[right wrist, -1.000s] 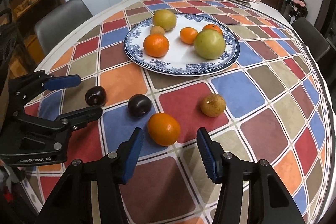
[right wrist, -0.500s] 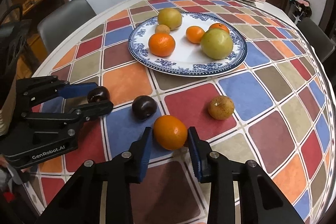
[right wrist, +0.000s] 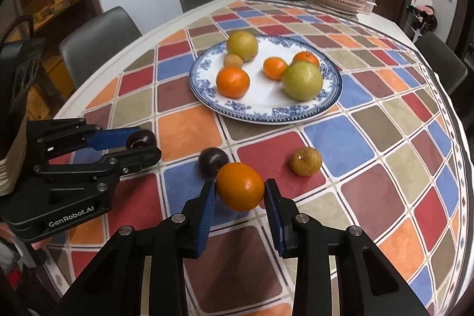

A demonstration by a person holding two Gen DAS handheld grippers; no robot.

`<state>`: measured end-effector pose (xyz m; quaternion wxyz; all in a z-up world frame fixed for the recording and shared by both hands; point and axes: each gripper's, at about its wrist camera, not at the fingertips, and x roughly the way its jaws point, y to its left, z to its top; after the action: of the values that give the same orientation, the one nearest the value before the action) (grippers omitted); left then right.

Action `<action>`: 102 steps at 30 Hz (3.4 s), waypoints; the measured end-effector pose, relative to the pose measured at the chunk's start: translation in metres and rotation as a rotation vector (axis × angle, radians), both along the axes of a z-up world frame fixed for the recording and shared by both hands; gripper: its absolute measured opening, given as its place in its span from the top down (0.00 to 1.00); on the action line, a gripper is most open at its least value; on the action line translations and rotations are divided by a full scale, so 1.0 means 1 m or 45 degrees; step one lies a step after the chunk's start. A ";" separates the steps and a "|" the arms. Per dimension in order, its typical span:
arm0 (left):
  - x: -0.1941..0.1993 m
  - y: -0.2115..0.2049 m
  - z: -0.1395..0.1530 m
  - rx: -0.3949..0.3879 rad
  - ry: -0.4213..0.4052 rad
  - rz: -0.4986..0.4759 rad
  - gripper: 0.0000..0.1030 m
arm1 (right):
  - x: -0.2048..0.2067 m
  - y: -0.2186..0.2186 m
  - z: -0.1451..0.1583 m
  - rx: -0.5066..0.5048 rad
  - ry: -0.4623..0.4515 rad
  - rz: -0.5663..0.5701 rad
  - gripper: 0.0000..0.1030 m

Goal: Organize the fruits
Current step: 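Carry the plum and orange onto the plate and open both tools, then withdraw both open tools from the plate toward the last fruits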

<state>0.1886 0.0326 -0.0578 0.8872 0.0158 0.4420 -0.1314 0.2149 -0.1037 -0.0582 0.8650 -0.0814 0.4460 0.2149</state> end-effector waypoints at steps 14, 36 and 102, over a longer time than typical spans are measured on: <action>-0.013 -0.007 0.054 -0.016 -0.187 0.009 0.72 | -0.011 -0.010 0.044 0.085 -0.124 0.003 0.67; 0.042 -0.023 0.099 -0.021 -0.291 -0.026 0.72 | 0.044 -0.027 0.102 0.162 -0.261 -0.002 0.67; 0.090 -0.029 0.094 0.112 -0.255 0.026 0.57 | 0.112 -0.034 0.088 0.134 -0.222 -0.017 0.58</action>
<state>0.2781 0.0036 0.0363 0.9266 0.0634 0.3567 -0.1006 0.3272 -0.1381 0.0296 0.9050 -0.0512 0.3578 0.2245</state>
